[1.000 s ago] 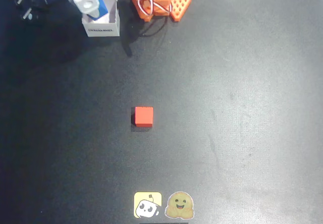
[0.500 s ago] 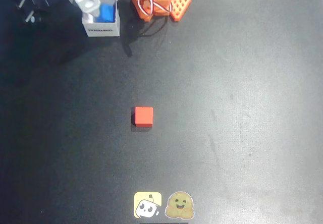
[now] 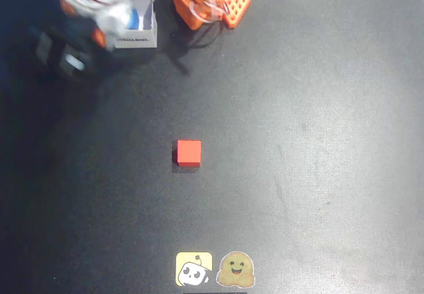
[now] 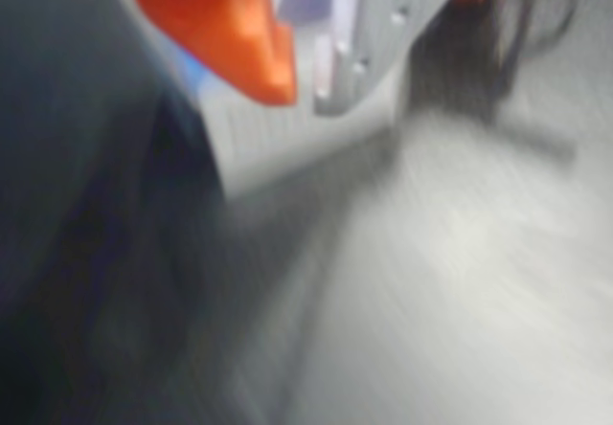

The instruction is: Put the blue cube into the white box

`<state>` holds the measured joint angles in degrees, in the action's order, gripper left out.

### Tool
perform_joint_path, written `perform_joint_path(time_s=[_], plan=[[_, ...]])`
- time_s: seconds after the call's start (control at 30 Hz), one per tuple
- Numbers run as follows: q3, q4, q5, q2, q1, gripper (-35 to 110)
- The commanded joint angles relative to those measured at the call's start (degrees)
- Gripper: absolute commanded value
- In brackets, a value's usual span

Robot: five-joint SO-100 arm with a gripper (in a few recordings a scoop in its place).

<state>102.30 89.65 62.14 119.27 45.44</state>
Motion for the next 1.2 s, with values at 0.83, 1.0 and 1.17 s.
perform_joint_path(time_s=[0.83,1.0,1.17], plan=[[38.9,-21.5,8.3,47.2,-46.2,0],[46.8,-24.2,11.3,57.5,-46.9,0],[54.3,-28.0,13.8,63.9,-47.3,0]])
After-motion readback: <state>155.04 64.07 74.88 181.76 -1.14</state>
